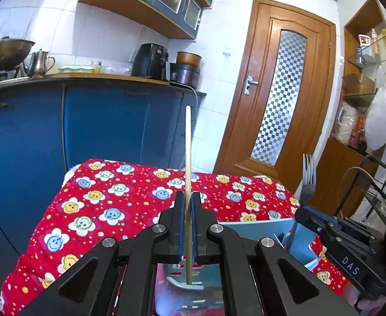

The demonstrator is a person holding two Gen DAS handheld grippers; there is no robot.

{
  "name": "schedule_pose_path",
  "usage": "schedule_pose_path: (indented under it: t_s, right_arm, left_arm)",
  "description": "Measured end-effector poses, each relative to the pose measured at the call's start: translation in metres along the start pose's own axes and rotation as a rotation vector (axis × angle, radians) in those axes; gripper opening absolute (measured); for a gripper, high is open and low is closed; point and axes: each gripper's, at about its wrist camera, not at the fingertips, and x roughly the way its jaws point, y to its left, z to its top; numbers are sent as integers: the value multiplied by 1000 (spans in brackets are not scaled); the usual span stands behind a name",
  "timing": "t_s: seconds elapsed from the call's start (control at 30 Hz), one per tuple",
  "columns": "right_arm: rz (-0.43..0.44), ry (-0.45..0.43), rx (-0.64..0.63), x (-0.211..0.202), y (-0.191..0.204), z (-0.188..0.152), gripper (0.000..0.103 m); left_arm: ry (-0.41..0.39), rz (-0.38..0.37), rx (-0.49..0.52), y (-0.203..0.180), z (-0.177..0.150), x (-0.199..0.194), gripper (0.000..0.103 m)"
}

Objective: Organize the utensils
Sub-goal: 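Drop the chopstick into the blue caddy with the left tool while the right tool drops the fork, then move both open tools back over the utensil row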

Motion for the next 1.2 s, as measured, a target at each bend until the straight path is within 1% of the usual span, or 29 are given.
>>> schedule_pose_path:
  t_s: [0.03, 0.07, 0.1, 0.13, 0.2, 0.27, 0.3, 0.4, 0.7, 1.03, 1.2]
  right_arm:
    - [7, 1, 4, -1, 0, 0, 12]
    - [6, 0, 6, -2, 0, 0, 16]
    - [6, -4, 7, -3, 0, 0, 18]
    - [7, -7, 8, -4, 1, -1, 18]
    - [12, -13, 17, -7, 0, 0, 23]
    - [18, -22, 28, -12, -1, 1, 27]
    - [20, -26, 32, -14, -1, 1, 27]
    - [24, -35, 38, -23, -1, 4, 27]
    - [19, -34, 44, -64, 5, 1, 28]
    - [22, 17, 72, -105, 9, -20, 31]
    - [17, 62, 96, -115, 8, -36, 32]
  left_arm:
    - [3, -2, 0, 0, 0, 0, 8]
    - [7, -4, -2, -1, 0, -1, 14]
    - [8, -8, -3, -2, -1, -2, 19]
    - [9, -10, -3, -2, -1, -3, 23]
    - [6, -13, 0, -3, -1, -6, 35]
    - [3, -18, 6, -5, 0, -10, 38]
    - [3, -21, 9, -5, 0, -12, 39]
    - [7, -31, 11, -6, 2, -20, 42]
    - [50, -40, -9, -1, 2, -49, 43]
    - [101, -2, 10, 6, -10, -89, 43]
    - [155, 18, 14, 11, -23, -102, 44]
